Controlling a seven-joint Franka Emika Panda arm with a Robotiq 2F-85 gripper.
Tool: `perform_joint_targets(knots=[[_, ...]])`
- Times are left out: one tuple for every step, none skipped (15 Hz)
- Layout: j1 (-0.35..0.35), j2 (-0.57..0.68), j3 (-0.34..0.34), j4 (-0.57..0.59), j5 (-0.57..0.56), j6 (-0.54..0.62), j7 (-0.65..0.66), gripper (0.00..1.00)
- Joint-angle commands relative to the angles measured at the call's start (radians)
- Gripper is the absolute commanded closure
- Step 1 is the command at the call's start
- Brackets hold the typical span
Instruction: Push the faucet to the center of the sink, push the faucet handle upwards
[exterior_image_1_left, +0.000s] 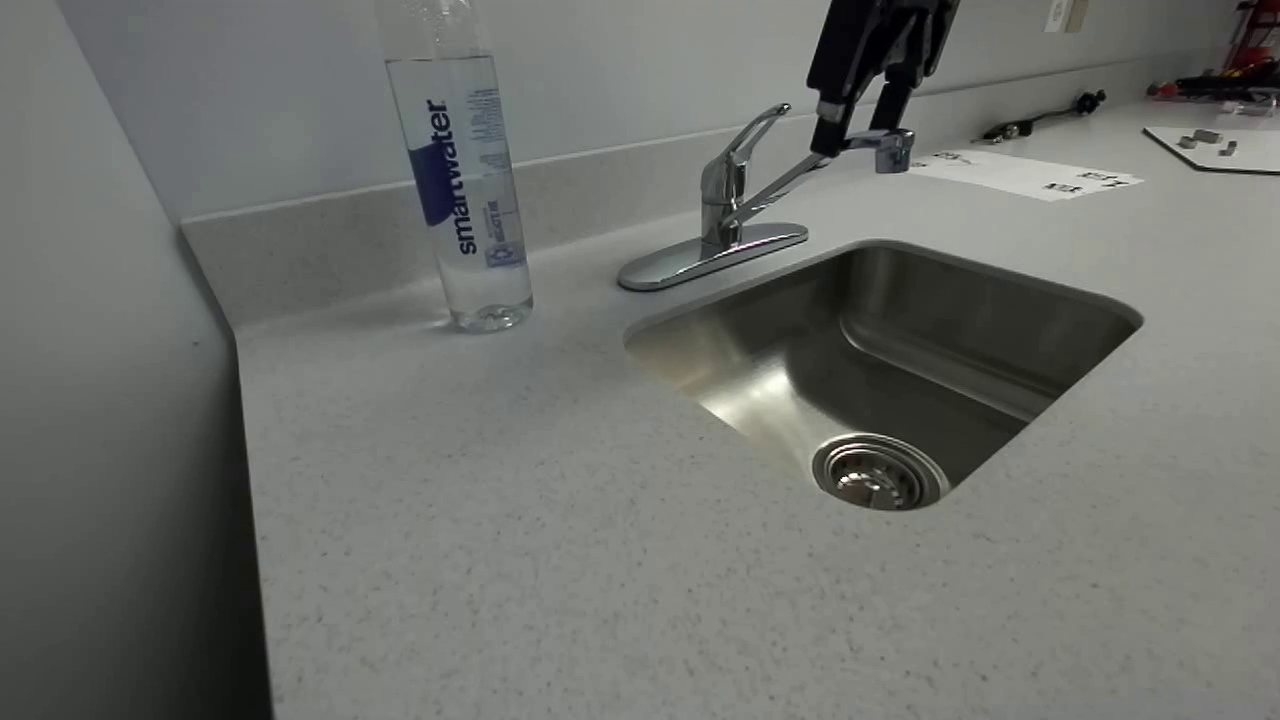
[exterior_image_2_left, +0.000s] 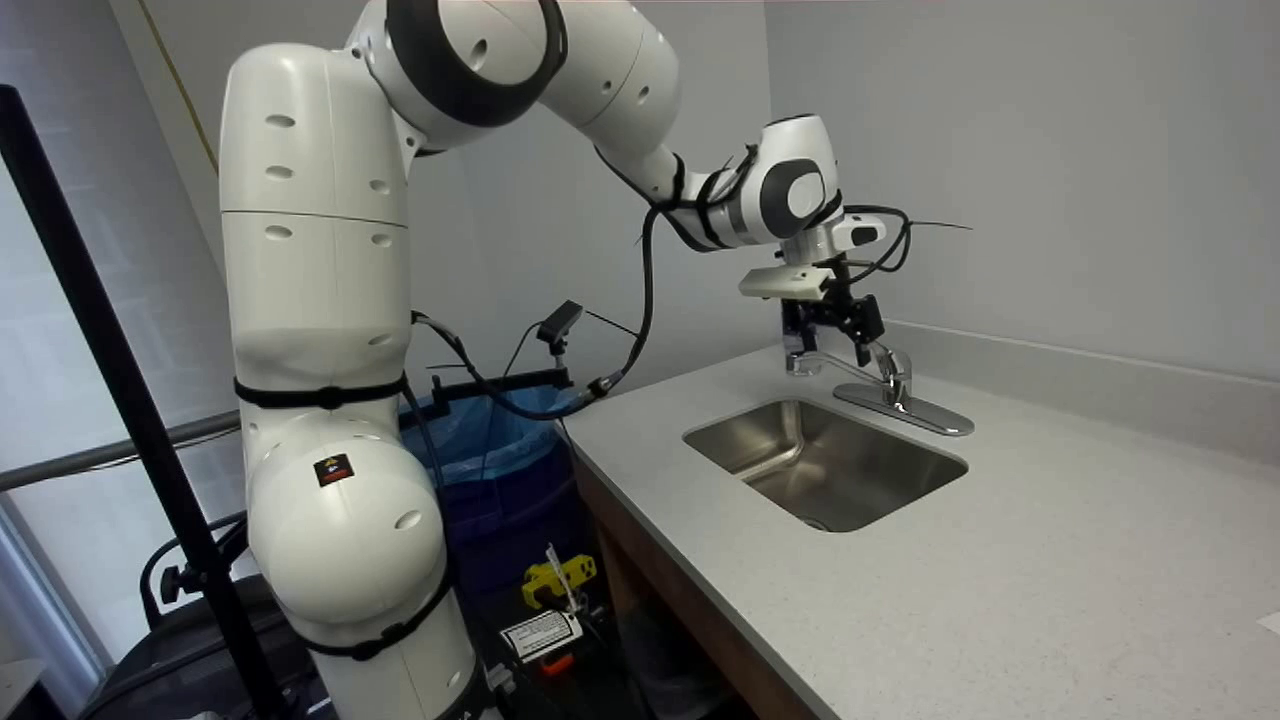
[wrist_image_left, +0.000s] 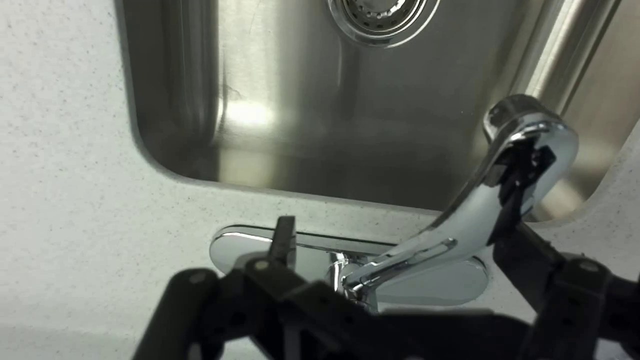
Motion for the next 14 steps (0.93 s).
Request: perform_joint_targets(knots=[[-0.019,-0.036,-0.023,-0.036,-0.048,0.012,0.023,0.0],[-0.02,-0.038,-0.026,-0.04,-0.054,0.011,0.025,0.0],[-0.021,-0.039,-0.029,-0.041,-0.058,0.01,0.026,0.0],[-0.022,-0.04,-0.032,-0.043,-0.061,0.011,0.027,0.0],[-0.022,-0.042,-0.035,-0.044,-0.065,0.011,0.028,0.0],[-0.023,-0.042,-0.035,-0.045,-0.064,0.014,0.026,0.0],[-0.025,-0.04,-0.03,-0.045,-0.053,0.019,0.013,0.0],[-0.025,-0.038,-0.025,-0.044,-0.045,0.024,0.003,0.0],[-0.025,-0.036,-0.014,-0.042,-0.026,0.031,-0.019,0.0],[-0.025,-0.033,-0.005,-0.038,-0.013,0.029,-0.036,0.0],[-0.022,-0.031,0.004,-0.036,-0.003,0.033,-0.044,0.0],[-0.021,-0.03,0.01,-0.033,0.006,0.038,-0.053,0.0],[-0.018,-0.029,0.02,-0.029,0.016,0.053,-0.064,0.0],[-0.017,-0.029,0.029,-0.026,0.025,0.068,-0.072,0.0]])
